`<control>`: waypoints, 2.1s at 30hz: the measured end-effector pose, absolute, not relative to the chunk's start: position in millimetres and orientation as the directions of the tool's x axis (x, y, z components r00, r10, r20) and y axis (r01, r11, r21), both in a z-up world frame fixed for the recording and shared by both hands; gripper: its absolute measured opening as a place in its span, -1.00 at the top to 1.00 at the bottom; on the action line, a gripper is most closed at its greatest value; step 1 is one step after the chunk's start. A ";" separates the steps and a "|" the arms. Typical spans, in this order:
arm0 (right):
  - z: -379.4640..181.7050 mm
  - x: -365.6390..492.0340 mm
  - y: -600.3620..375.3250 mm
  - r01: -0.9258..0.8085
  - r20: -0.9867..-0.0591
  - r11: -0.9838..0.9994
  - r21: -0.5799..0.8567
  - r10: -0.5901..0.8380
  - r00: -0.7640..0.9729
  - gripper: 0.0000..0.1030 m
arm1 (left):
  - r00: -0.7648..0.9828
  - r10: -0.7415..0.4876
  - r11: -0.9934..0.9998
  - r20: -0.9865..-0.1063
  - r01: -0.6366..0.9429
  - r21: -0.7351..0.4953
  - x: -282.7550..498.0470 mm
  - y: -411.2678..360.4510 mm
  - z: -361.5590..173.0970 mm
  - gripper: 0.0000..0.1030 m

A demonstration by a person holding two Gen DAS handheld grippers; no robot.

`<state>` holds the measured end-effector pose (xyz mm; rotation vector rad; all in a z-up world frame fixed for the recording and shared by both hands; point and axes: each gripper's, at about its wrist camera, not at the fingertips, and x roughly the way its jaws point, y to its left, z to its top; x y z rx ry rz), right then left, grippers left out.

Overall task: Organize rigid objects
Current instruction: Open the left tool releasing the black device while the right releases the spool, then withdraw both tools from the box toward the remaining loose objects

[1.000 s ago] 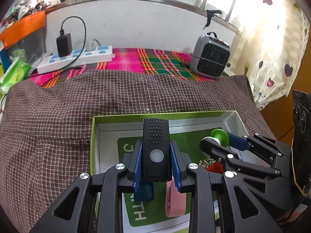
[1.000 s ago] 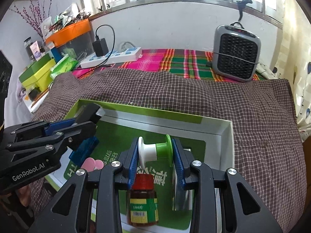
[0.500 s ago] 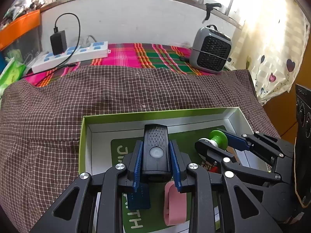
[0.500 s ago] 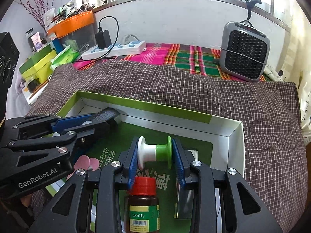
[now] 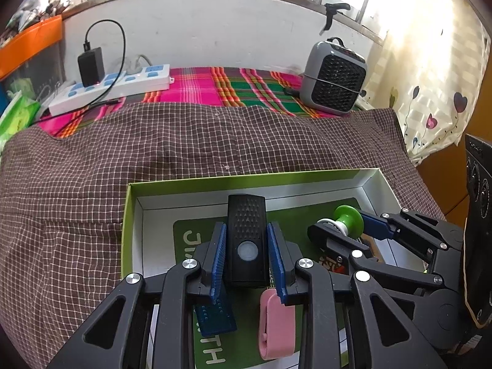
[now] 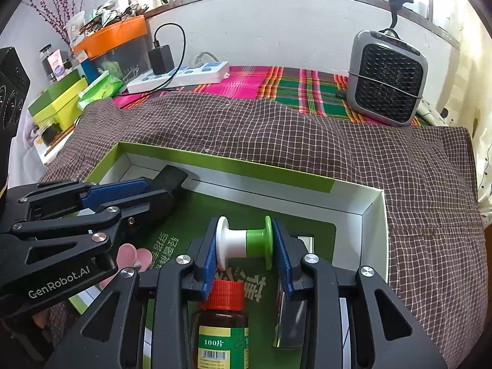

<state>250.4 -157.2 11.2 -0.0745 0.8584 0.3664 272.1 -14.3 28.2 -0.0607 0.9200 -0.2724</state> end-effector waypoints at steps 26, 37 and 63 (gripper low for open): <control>24.1 229.7 -171.4 -0.289 -0.722 0.951 0.114 0.279 0.634 0.06 | 0.609 -0.273 0.961 -0.745 0.215 -0.176 243.6 -6.9 47.8 0.33; 37.9 201.9 -184.5 -0.240 -0.696 0.962 0.128 0.260 0.669 0.04 | 0.647 -0.259 0.965 -0.717 0.204 -0.165 210.5 10.9 62.8 0.30; 20.3 94.4 -193.7 -0.240 -0.709 0.961 0.134 0.262 0.655 0.04 | 0.671 -0.265 0.963 -0.693 0.147 -0.226 131.1 53.1 58.3 0.29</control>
